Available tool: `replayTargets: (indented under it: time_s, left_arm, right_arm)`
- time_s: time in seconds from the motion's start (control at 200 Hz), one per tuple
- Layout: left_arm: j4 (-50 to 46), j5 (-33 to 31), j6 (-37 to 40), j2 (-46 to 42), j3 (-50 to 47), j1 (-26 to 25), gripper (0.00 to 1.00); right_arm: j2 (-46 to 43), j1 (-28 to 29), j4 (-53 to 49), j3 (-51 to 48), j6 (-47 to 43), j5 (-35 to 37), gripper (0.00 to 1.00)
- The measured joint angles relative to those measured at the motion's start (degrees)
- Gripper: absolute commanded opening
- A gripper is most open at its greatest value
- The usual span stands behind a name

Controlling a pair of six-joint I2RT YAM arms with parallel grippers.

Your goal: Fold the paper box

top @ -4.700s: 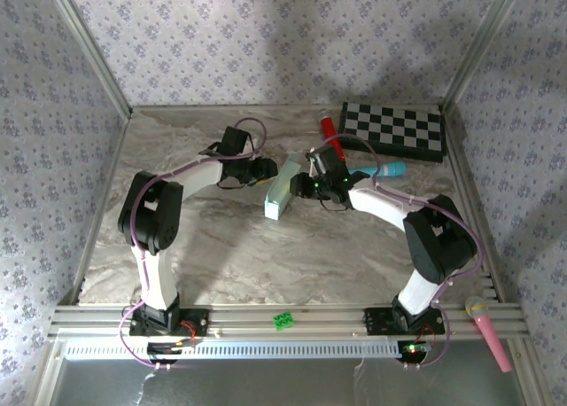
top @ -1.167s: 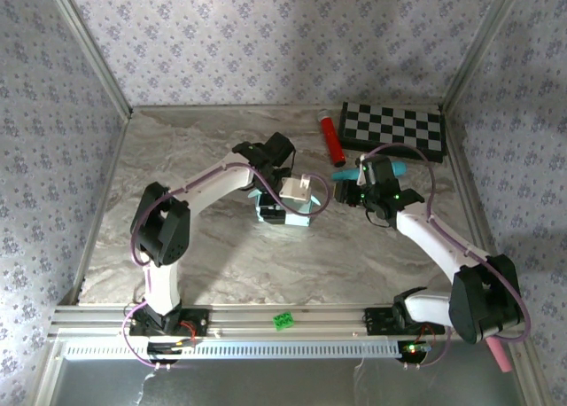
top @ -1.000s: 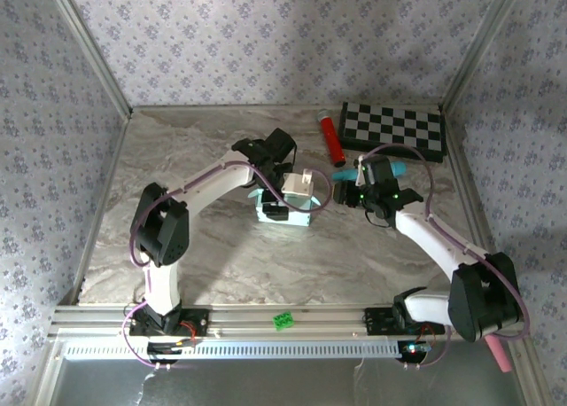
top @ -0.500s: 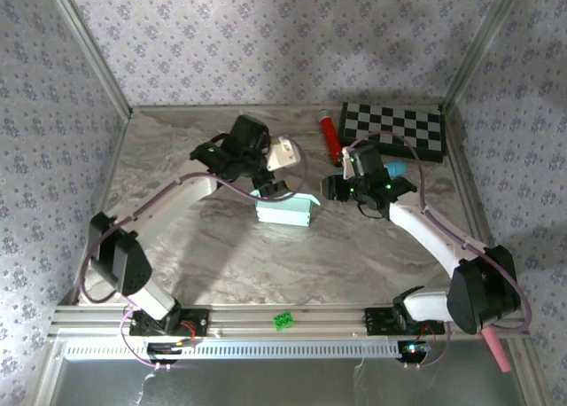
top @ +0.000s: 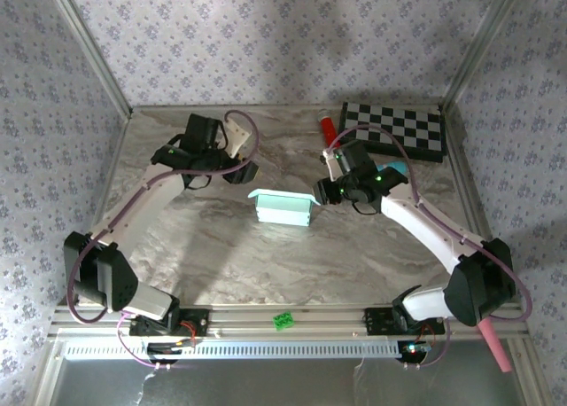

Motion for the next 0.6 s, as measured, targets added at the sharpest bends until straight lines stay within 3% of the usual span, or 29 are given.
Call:
replayTargets:
  time_s: [0.605]
  left_arm:
    - [-3.5, 6.4, -1.0, -0.5, -8.1, 0.1, 0.53]
  right_arm:
    - [1.6, 1.6, -2.1, 0.1, -2.2, -3.2, 0.42]
